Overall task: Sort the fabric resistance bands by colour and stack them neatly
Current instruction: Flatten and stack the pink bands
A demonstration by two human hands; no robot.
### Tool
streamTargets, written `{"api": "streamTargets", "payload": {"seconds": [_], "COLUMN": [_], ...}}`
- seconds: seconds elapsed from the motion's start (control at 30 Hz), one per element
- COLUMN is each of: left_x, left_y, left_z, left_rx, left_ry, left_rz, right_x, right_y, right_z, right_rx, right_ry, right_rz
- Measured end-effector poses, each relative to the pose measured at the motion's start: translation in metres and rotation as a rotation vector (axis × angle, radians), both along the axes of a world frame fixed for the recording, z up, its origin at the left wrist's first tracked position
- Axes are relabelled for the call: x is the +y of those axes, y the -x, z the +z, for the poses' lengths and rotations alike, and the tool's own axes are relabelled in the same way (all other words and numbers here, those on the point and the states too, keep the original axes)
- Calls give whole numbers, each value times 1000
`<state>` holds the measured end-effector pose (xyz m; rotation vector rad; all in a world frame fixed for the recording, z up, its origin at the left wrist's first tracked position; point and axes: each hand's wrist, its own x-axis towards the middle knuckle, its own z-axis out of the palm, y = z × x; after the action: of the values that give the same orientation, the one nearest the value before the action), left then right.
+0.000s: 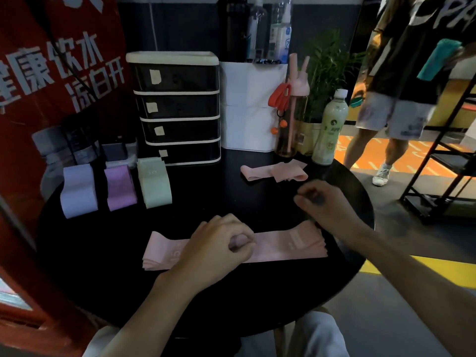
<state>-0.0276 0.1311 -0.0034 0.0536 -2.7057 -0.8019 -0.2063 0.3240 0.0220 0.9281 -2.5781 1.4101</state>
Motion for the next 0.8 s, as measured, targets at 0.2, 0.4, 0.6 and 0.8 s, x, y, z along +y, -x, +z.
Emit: {"api": "streamTargets", "payload": {"seconds": [0.2, 0.4, 0.6, 0.8], "left_x": [-1, -2, -1, -2], "left_y": [1, 1, 2, 1], "left_z": [-1, 1, 0, -3], "left_rx": [-9, -21, -3, 27], "left_ry": [8, 5, 14, 3], "left_rz": [18, 19, 23, 11], "right_x": [-54, -82, -79, -73], "right_y": [72, 104, 112, 107], "right_z": [4, -9, -19, -4], "right_rx": [29, 121, 160, 167], "right_ry": [-104, -345, -338, -206], "right_rz": [-27, -171, -226, -181]}}
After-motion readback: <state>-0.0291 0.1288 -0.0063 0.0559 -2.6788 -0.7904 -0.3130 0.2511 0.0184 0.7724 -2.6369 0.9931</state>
